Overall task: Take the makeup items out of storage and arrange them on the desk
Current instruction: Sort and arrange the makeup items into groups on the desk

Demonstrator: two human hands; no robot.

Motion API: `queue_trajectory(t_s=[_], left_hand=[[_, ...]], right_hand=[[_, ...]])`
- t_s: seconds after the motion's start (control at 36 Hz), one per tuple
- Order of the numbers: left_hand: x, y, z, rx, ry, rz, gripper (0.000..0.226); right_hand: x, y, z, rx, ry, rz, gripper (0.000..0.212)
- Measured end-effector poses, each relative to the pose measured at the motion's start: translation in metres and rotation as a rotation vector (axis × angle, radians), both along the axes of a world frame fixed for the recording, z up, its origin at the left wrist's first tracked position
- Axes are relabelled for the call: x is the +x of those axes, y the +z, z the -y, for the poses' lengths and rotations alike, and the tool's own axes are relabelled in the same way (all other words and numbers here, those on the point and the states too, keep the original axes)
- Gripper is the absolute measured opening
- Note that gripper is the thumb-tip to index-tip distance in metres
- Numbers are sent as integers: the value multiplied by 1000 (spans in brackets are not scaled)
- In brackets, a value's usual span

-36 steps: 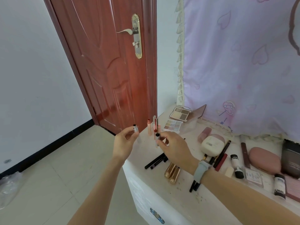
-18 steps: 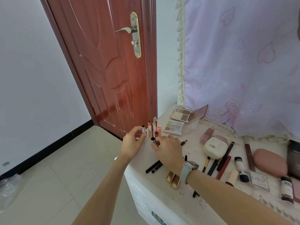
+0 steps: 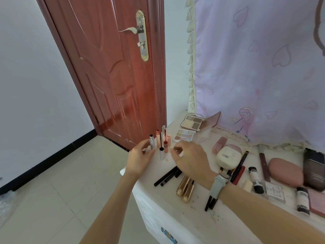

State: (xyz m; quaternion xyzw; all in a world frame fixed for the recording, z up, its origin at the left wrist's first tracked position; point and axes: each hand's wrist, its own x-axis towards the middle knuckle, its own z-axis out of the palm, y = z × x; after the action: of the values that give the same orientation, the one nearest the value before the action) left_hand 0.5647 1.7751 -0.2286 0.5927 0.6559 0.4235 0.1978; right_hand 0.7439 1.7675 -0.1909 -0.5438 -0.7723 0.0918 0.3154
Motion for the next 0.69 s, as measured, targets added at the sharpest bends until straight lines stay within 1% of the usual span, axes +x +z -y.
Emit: queue_trajectory(t_s=[0.08,0.19,0.22,0.28,0.33,0.36,0.39,0.44,0.47,0.58,0.69], left_hand=[[-1,-2,9,32,70,-58,40],[-2,-10,24,50,152,-170,40],[-1,-12,27,29,158,-191,40],[0,-16,30,-54,159,-231,42],[2,-21,32,-135,163,-308,45],[2,-23,32,-151,168,-348,45],[3,-25,33,-152,173,-370,45],[3,-26,33,-148,184,-367,45],[3,-26,33,-152,185,-361,45],[2,-25,33,-165,178,-364,46],[2,-23,33,-181,181,-370,46]], right_hand=[[31,11,-5,44,-30,-45,23],[80,15,-21,89,-145,68,10],[91,14,-27,54,-199,117,13],[108,12,-37,-103,-295,233,36],[118,11,-45,-278,-320,353,58],[120,11,-47,-334,-315,410,61],[121,11,-50,-368,-306,454,58],[119,12,-53,-413,-289,487,41],[117,12,-54,-437,-281,494,36],[110,12,-60,-485,-271,504,32],[110,15,-60,-448,-276,489,27]])
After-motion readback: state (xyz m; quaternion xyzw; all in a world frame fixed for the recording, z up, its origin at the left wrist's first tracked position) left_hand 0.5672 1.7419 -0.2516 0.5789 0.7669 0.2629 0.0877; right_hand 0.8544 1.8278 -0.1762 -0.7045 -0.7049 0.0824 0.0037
